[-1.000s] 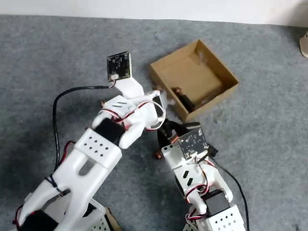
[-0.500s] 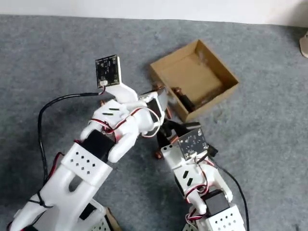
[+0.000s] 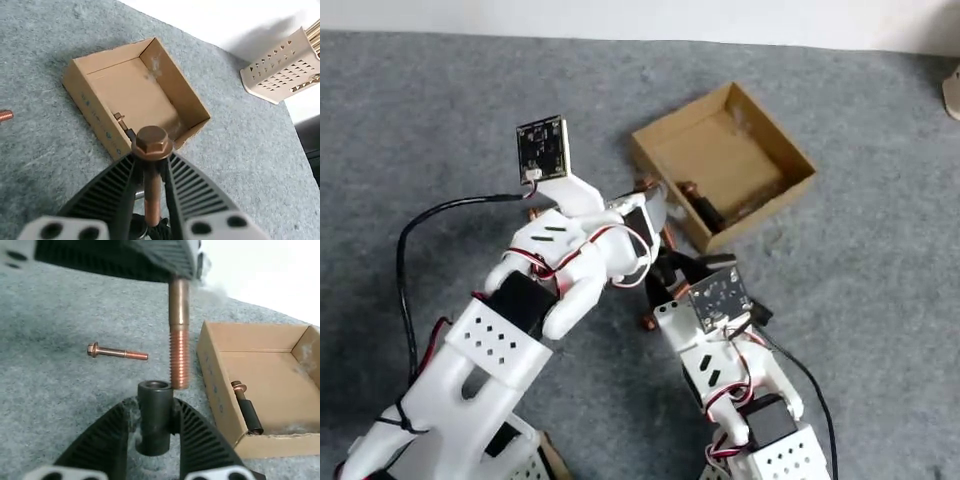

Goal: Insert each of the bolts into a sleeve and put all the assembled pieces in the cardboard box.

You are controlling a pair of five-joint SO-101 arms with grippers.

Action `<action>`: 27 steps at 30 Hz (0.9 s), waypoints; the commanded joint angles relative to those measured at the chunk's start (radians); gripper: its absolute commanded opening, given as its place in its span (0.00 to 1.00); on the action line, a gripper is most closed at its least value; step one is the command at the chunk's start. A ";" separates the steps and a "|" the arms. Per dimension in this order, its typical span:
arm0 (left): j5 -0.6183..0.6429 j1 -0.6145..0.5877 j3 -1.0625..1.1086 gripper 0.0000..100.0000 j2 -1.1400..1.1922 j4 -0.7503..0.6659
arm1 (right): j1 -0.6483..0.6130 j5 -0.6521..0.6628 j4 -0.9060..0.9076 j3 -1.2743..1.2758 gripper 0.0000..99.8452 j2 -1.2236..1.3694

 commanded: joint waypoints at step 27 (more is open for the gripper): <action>-0.052 0.005 0.027 0.01 -0.031 0.018 | 0.036 0.009 -0.018 0.076 0.01 -0.019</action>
